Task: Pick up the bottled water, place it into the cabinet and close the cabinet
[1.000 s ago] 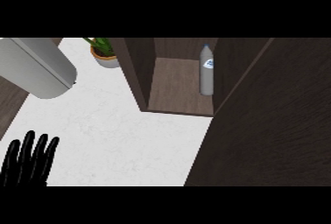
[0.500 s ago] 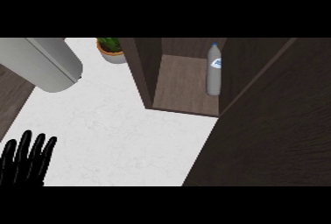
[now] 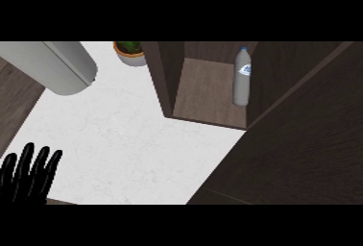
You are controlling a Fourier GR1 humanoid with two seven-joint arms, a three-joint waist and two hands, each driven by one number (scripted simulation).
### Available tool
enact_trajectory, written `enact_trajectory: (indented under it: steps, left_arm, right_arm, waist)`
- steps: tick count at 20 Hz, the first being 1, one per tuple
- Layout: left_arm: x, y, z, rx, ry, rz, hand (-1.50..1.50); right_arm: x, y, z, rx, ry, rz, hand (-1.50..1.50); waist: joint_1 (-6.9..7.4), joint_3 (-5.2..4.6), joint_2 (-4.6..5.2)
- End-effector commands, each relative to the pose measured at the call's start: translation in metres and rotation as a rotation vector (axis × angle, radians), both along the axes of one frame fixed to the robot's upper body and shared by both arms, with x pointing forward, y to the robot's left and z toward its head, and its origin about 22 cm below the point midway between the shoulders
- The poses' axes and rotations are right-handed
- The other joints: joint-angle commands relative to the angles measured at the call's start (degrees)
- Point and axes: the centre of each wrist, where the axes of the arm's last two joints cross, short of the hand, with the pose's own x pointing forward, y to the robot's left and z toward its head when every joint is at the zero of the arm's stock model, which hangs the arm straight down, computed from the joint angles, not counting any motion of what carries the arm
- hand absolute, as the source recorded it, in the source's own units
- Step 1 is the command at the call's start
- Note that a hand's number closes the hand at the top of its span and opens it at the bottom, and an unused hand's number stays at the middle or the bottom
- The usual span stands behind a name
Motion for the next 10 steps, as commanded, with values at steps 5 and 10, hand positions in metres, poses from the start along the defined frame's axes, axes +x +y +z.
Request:
enact_trajectory:
  steps: [5,10]
  left_arm:
    - [-0.004,0.008,0.001,0.008,0.006,0.017,-1.50]
    - [-0.005,0.011,-0.004,0.006,0.015,0.030,-1.50]
  right_arm:
    - [0.030,-0.002,-0.013,0.136,0.171,-0.400,1.50]
    - [0.044,-0.011,-0.018,0.176,0.204,-0.536,1.50]
  waist:
    - [-2.60,0.32,-0.49]
    - [-2.17,0.27,-0.24]
